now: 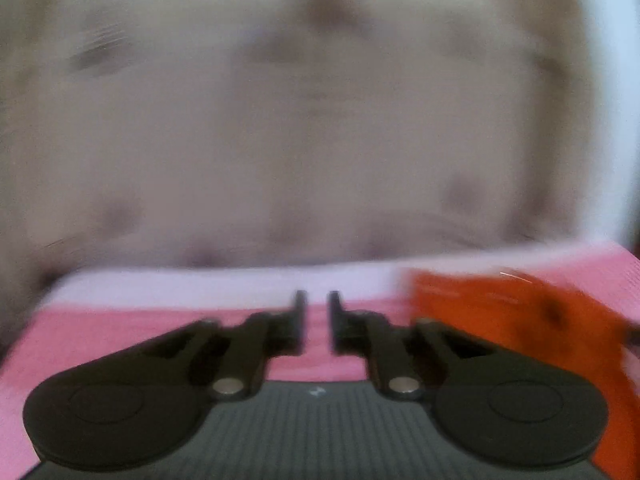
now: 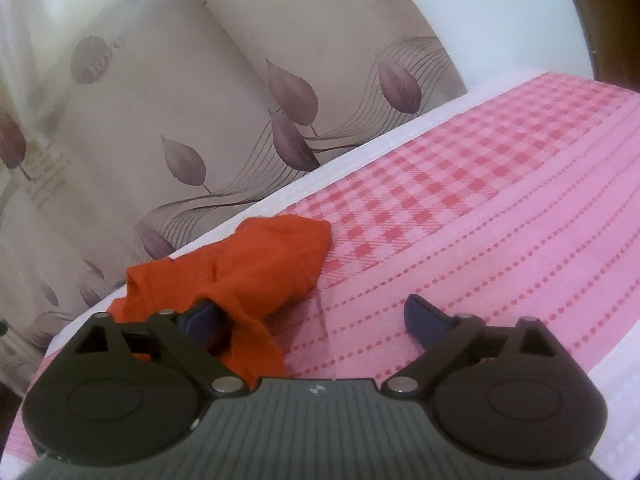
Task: Fold small clothes
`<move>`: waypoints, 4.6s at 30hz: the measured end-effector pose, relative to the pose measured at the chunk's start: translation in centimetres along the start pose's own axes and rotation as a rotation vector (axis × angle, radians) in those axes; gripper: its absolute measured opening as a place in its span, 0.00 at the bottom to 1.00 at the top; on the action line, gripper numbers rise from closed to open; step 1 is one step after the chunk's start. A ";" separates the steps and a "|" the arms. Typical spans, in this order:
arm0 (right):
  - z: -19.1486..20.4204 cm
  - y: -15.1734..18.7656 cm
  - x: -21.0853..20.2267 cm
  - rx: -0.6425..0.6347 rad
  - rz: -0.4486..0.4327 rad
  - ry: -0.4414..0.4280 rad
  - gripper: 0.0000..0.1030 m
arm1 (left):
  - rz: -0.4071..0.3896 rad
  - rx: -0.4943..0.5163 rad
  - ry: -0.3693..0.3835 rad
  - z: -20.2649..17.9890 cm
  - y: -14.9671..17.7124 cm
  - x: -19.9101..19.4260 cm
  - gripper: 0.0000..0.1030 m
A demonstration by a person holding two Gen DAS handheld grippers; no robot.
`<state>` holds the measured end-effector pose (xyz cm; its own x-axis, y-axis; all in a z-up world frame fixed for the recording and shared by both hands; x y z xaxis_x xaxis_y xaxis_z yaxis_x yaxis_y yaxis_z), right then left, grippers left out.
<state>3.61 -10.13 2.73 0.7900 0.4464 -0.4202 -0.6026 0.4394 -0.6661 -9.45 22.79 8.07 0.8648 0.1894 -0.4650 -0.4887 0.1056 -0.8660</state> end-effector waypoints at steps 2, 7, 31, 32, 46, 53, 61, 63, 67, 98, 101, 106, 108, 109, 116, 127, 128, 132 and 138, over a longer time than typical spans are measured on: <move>0.0 0.0 0.0 0.000 -0.001 0.001 0.93 | -0.029 0.089 0.087 -5.4 -0.8 1.2 1.00; -0.2 -0.1 -0.1 0.011 0.000 -0.011 0.94 | -0.036 0.306 0.218 -14.3 -1.3 4.9 1.00; -0.1 -0.1 0.0 0.008 0.007 -0.025 0.99 | 0.076 -0.319 -0.579 17.5 0.9 -0.3 0.04; 0.0 -0.1 0.1 0.005 0.007 -0.022 1.00 | 0.122 -0.323 -0.612 18.9 2.6 -0.6 0.05; 7.7 0.3 -1.9 -0.245 0.031 -0.181 1.00 | -0.057 -0.566 -0.428 12.5 13.3 -8.1 0.72; 20.9 7.2 4.2 -0.676 0.187 -0.302 0.98 | -0.081 -0.589 -0.137 2.9 16.1 -10.9 0.73; 23.7 9.8 11.4 -0.883 0.213 -0.033 0.02 | -0.111 -0.778 -0.033 2.3 19.3 -11.8 0.74; 21.3 6.1 9.6 -0.785 0.109 -0.028 0.02 | -0.104 -0.773 -0.037 2.2 19.3 -11.7 0.74; 13.8 -2.3 4.9 -0.611 -0.053 0.062 0.02 | -0.103 -0.767 -0.025 2.5 19.0 -11.7 0.78; -0.8 12.1 -13.5 0.017 0.474 -0.304 0.87 | 0.076 -0.628 0.320 1.3 19.4 -15.7 0.81; 2.5 13.9 -13.0 -0.054 0.434 -0.216 1.00 | 0.098 -0.614 0.349 1.0 20.0 -15.8 0.81; 7.2 16.9 -12.1 -0.289 0.407 -0.120 1.00 | 0.086 -0.550 0.420 -0.9 20.4 -16.2 0.80; 8.3 18.7 -12.7 -0.400 0.372 -0.125 0.89 | 0.076 -0.518 0.404 -2.0 20.4 -16.5 0.69; 7.9 18.7 -13.0 -0.404 0.359 -0.138 0.67 | 0.086 -0.487 0.399 -2.5 20.4 -16.6 0.24; 0.2 13.7 -15.0 -0.075 0.369 -0.144 0.13 | 0.093 -0.636 0.414 -2.4 21.3 -17.6 0.07; 0.1 12.6 -18.3 -0.051 0.336 -0.146 0.96 | 0.067 -0.630 0.356 -1.8 21.2 -19.9 0.07; 0.8 13.1 -17.7 -0.098 0.321 -0.097 1.00 | 0.072 -0.640 0.351 -1.7 21.5 -19.8 0.07; 1.1 15.1 -15.9 -0.169 0.325 -0.078 0.98 | 0.083 -0.682 0.348 -0.9 22.5 -20.0 0.07; 1.5 16.8 -15.9 -0.230 0.370 -0.179 0.12 | 0.089 -0.731 0.360 -0.9 23.6 -19.8 0.07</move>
<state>-19.26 -8.68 -0.87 0.4825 0.6769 -0.5558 -0.7837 0.0503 -0.6191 -38.02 20.65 -3.26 0.8711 -0.1708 -0.4605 -0.4664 -0.5814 -0.6667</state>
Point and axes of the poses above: each gripper's, at about its wrist camera, not at the fingertips, and x roughly the way its jaws point, z to its left, y to its underside, the point moved 2 cm from there along x, roughly the way its jaws point, and after that the axes turned 9 degrees about x, right-handed, at the moved point
